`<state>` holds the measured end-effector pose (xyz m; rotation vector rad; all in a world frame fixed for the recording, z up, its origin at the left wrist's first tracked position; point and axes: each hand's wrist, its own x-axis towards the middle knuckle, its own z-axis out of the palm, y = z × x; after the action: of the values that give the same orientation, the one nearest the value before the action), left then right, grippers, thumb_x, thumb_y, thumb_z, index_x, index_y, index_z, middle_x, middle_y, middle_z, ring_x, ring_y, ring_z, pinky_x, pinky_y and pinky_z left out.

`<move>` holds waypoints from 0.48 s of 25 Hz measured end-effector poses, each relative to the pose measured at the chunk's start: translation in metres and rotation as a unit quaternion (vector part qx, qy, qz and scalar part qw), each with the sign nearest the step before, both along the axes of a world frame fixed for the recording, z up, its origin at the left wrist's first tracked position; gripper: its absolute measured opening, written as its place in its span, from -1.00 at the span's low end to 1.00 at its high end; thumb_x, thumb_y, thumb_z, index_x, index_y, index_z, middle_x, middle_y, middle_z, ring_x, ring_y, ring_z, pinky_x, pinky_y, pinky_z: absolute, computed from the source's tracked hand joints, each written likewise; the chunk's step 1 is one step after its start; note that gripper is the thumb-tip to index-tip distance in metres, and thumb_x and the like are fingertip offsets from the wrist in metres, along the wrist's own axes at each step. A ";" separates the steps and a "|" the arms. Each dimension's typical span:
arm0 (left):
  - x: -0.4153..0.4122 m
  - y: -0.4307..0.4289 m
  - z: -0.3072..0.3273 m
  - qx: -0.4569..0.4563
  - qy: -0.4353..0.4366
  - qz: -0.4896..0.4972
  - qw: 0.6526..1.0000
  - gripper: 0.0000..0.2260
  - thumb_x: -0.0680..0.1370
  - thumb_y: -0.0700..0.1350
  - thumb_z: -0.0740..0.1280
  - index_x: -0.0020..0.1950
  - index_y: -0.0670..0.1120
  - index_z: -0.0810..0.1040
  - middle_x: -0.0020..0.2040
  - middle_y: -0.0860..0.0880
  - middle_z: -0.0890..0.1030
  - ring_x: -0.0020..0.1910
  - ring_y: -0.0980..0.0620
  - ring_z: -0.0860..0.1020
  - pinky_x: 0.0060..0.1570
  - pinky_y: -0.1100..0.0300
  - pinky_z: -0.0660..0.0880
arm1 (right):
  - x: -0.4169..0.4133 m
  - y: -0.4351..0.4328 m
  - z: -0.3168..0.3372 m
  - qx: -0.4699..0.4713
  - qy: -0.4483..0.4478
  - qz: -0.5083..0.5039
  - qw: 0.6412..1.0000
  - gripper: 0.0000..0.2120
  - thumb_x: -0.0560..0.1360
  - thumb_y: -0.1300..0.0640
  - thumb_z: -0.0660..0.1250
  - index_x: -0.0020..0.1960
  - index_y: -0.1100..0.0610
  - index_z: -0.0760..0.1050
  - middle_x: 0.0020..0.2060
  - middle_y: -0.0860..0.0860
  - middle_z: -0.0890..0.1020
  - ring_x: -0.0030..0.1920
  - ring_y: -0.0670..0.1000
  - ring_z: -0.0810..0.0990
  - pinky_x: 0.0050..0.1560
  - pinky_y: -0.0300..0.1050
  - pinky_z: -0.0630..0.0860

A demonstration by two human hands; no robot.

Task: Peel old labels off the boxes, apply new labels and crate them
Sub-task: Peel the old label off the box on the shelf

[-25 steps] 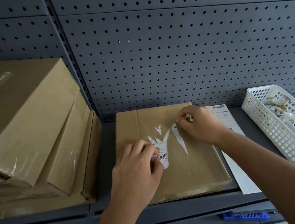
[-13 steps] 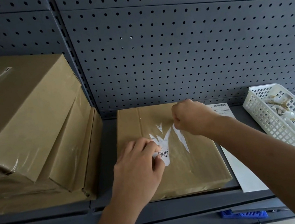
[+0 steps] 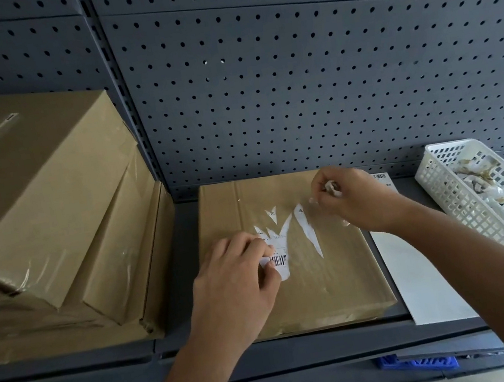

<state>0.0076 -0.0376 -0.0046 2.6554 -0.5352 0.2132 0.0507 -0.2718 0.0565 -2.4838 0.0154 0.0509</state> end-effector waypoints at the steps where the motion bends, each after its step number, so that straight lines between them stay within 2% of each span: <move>1: 0.000 0.000 0.000 0.001 0.000 -0.001 1.000 -0.80 0.54 0.12 0.17 0.10 0.19 0.51 0.14 0.27 0.46 0.15 0.22 0.42 -0.16 0.27 0.49 | -0.003 -0.003 -0.001 0.003 -0.004 -0.001 1.000 -0.95 0.55 0.11 0.32 -0.09 0.03 0.52 -0.19 -0.04 0.62 -0.22 0.01 0.61 -0.22 -0.12 0.56; 3: 0.000 0.000 0.001 0.000 -0.001 -0.001 1.000 -0.80 0.55 0.12 0.17 0.11 0.20 0.51 0.14 0.28 0.46 0.16 0.22 0.42 -0.15 0.28 0.48 | -0.012 -0.005 -0.006 0.009 -0.013 0.004 1.000 -0.92 0.54 0.16 0.34 -0.11 0.01 0.51 -0.26 -0.02 0.64 -0.25 0.01 0.63 -0.21 -0.08 0.56; 5: 0.000 0.001 0.002 -0.005 -0.003 0.001 1.000 -0.81 0.56 0.11 0.19 0.11 0.20 0.53 0.13 0.28 0.47 0.15 0.22 0.42 -0.16 0.30 0.44 | -0.025 -0.005 -0.010 0.023 -0.038 0.026 0.999 -0.83 0.52 0.27 0.33 -0.13 0.00 0.53 -0.29 -0.08 0.64 -0.26 -0.08 0.62 -0.24 -0.22 0.52; 8: 0.000 0.001 0.002 -0.012 -0.005 0.005 1.000 -0.83 0.55 0.09 0.21 0.09 0.17 0.54 0.11 0.27 0.48 0.14 0.21 0.43 -0.20 0.30 0.41 | -0.036 -0.007 -0.014 0.011 -0.062 0.084 0.994 -0.69 0.47 0.41 0.25 -0.17 0.05 0.62 -0.22 -0.18 0.62 -0.15 -0.17 0.59 -0.17 -0.43 0.41; 10: 0.000 0.001 0.001 -0.012 -0.007 0.006 1.000 -0.83 0.55 0.09 0.22 0.08 0.17 0.54 0.10 0.27 0.48 0.14 0.21 0.44 -0.21 0.30 0.41 | -0.042 -0.008 -0.016 -0.013 -0.047 0.119 0.992 -0.69 0.47 0.42 0.22 -0.18 0.10 0.64 -0.21 -0.17 0.60 -0.18 -0.16 0.58 -0.19 -0.44 0.39; 12: 0.001 0.000 0.000 -0.010 -0.008 0.006 1.000 -0.83 0.54 0.09 0.22 0.08 0.16 0.54 0.10 0.27 0.48 0.14 0.21 0.44 -0.21 0.29 0.44 | -0.046 -0.009 -0.017 -0.039 -0.052 0.147 0.987 -0.78 0.48 0.35 0.28 -0.16 0.10 0.63 -0.21 -0.15 0.58 -0.20 -0.11 0.57 -0.21 -0.43 0.39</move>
<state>0.0083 -0.0373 -0.0042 2.6406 -0.5187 0.2414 0.0052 -0.2806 0.0395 -2.5439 -0.4002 0.0470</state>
